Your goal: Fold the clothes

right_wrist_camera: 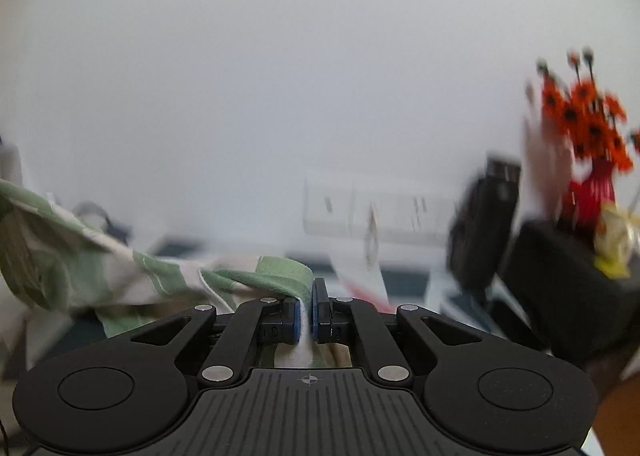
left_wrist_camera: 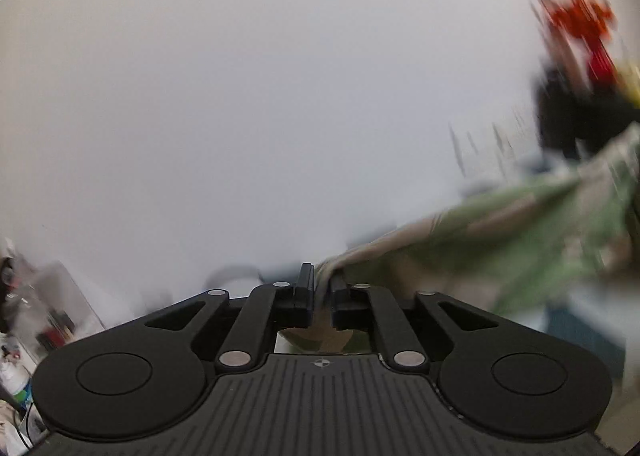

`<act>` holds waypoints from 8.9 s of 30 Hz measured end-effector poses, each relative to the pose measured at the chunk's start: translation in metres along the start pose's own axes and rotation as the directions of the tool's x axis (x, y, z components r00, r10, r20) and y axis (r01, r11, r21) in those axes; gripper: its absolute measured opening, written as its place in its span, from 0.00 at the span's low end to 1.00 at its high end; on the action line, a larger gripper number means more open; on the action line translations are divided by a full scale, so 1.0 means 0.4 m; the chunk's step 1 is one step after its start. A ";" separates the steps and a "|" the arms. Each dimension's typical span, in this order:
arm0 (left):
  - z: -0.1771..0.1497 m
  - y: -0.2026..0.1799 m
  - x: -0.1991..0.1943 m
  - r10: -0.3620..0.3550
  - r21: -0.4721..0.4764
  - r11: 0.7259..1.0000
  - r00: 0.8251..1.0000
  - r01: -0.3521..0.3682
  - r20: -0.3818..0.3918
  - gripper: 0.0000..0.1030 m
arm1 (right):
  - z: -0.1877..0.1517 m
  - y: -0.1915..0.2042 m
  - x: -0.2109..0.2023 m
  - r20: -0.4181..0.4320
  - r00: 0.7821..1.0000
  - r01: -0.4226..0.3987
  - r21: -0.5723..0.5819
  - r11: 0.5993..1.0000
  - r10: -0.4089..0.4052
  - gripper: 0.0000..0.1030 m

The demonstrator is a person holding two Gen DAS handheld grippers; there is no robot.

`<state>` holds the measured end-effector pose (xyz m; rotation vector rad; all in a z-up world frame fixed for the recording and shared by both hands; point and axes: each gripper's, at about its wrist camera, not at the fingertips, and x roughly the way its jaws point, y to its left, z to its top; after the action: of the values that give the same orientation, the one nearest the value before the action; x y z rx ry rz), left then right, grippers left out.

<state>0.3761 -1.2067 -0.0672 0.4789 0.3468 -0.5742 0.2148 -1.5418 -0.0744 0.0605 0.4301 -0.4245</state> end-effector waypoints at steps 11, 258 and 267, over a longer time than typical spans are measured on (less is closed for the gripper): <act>-0.272 -0.121 0.037 -0.076 0.028 0.996 0.950 0.088 -0.304 0.37 | -0.201 0.012 0.052 -0.306 0.952 -0.025 -0.040 0.999 0.011 0.06; -0.165 -0.121 0.277 -0.159 -0.370 0.929 0.895 -0.007 -0.416 1.00 | -0.336 -0.219 -0.020 -0.382 0.924 0.125 0.335 0.934 0.013 0.39; -0.166 -0.124 0.275 -0.152 -0.372 0.928 0.896 -0.015 -0.416 1.00 | -0.278 -0.192 0.024 -0.329 0.941 0.028 0.321 0.947 0.083 0.16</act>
<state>0.4218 -1.2562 -0.1873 0.2266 0.8936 -0.4511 0.1475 -1.5992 -0.1770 0.4631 0.6967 -0.4547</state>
